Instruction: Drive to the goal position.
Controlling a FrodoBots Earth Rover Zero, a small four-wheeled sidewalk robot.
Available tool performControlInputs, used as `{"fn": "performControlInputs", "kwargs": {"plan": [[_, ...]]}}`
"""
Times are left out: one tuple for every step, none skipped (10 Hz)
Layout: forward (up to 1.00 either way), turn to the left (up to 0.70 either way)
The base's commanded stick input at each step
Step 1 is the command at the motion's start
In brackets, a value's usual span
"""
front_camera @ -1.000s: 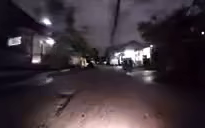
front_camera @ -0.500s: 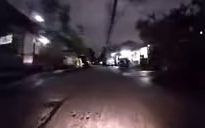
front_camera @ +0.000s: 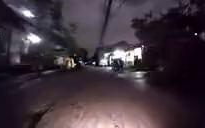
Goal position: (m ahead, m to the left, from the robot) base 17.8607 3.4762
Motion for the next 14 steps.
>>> {"fn": "performControlInputs", "kwargs": {"plan": [[1.0, 0.0], [1.0, 0.0], [1.0, 0.0], [1.0, 0.0], [1.0, 0.0], [1.0, 0.0], [1.0, 0.0], [1.0, 0.0], [1.0, 0.23], [1.0, 0.06], [1.0, 0.0], [1.0, 0.0], [1.0, 0.0], [1.0, 0.0]]}}
